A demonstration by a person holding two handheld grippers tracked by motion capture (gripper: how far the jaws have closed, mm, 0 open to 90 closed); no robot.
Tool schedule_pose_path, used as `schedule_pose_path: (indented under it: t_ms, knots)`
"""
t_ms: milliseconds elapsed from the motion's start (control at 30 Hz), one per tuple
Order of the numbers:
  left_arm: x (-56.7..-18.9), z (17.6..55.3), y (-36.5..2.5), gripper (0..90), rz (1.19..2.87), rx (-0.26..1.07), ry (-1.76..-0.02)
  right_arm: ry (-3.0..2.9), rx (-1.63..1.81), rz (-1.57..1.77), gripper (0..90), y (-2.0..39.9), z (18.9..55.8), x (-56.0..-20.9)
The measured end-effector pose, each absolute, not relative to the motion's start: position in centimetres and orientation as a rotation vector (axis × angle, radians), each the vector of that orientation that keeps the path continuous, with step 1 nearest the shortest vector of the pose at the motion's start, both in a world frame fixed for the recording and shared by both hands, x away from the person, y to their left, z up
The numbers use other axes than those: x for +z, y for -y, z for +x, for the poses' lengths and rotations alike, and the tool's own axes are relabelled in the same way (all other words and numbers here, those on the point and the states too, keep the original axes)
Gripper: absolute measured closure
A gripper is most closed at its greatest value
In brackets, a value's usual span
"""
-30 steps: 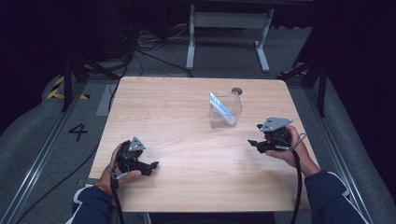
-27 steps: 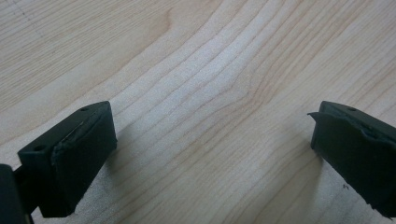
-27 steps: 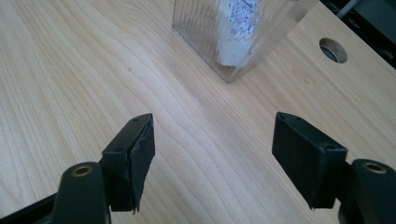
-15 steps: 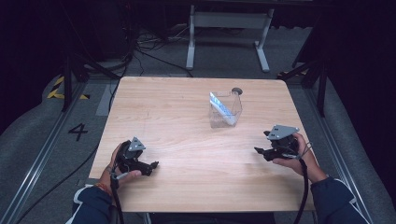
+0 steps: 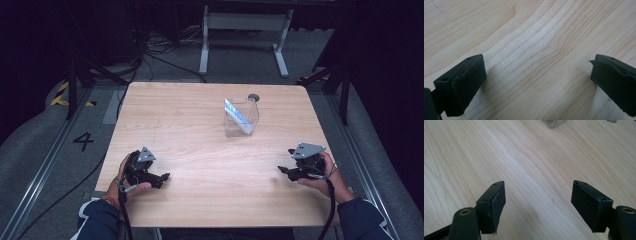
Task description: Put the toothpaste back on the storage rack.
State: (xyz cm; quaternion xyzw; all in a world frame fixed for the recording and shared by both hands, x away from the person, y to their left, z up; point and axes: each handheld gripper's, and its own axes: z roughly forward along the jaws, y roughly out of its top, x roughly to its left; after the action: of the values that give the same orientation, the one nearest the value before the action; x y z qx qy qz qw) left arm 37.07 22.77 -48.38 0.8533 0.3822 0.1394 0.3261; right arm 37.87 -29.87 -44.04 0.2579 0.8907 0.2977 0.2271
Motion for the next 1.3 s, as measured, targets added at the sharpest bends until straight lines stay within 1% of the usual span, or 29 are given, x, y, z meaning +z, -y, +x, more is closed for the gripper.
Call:
schedule_pose_path:
  t_ms: [333, 767, 1167, 1300]
  knots:
    - [-48.4, 37.1, -22.8, 0.5, 2.236, 0.364, -1.001, -2.447, 0.85, 0.772, 25.9, 31.3, 36.9, -45.0]
    - [-48.4, 37.1, -22.8, 0.5, 2.235, 0.364, -1.006, -2.44, 0.932, 0.868, 24.6, 34.5, 35.1, -46.9]
    - [-48.4, 37.1, -22.7, 0.2, 2.235, 0.363, -0.998, -2.346, 1.046, 1.119, 22.4, 37.5, 34.0, -48.6]
    - [-48.4, 37.1, -22.7, 0.2, 2.235, 0.363, -0.998, -2.32, 1.039, 1.142, 21.8, 37.8, 33.9, -48.6]
